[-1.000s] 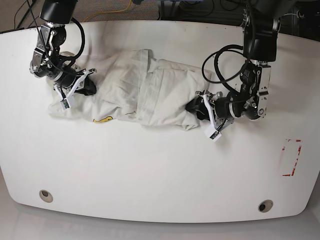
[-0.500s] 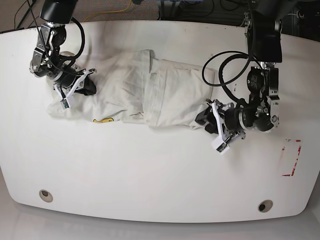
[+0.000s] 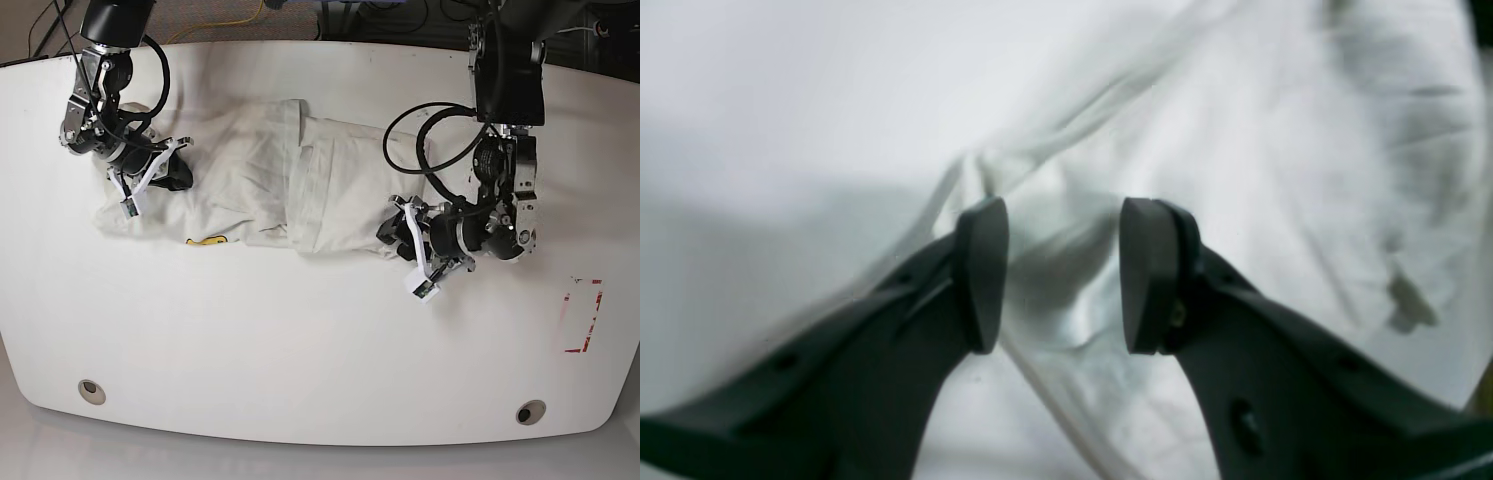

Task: Layout the t-shirt on the table in an organized manner, then fold the t-shirt properly
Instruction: 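Press the folded end flat with the left gripper, then release the shirt with both grippers and reposition them at its ends, then pinch both ends of the folded shirt with both grippers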

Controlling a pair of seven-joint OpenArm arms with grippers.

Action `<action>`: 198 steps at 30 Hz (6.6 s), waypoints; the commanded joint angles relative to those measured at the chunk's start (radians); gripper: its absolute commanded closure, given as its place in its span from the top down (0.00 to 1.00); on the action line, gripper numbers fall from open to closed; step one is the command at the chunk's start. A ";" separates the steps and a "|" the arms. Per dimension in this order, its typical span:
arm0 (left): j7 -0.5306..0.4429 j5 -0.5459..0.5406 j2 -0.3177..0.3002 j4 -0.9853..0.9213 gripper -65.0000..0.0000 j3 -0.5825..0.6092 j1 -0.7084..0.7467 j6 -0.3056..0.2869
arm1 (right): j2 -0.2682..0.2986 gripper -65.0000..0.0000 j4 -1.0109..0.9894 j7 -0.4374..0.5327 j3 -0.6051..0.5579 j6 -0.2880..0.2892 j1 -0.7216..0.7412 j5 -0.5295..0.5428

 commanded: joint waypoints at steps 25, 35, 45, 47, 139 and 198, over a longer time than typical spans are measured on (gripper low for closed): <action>0.090 -0.165 -0.019 0.259 0.40 -0.007 -0.015 -0.006 | -0.035 0.11 0.405 -0.321 0.102 -0.017 -0.001 -0.106; 0.087 -0.163 -0.047 0.267 0.40 -0.040 0.120 -0.006 | -0.044 0.59 0.535 -0.482 0.263 -0.017 0.034 -0.054; -0.031 -0.163 -0.128 0.214 0.40 -0.051 0.222 -0.006 | -0.015 0.97 0.455 -0.574 0.504 -0.017 0.077 0.165; -0.033 -0.163 -0.130 0.173 0.40 -0.051 0.222 -0.006 | 0.000 1.00 0.403 -0.574 0.537 -0.017 0.091 0.198; -0.119 -0.056 -0.205 -0.025 0.40 0.119 0.152 -0.006 | 0.105 1.00 -0.080 -0.574 0.571 -0.017 0.129 0.362; -0.117 -0.050 -0.126 -0.030 0.40 0.127 0.141 -0.006 | -0.087 0.00 0.153 -0.574 0.438 -0.017 0.132 0.371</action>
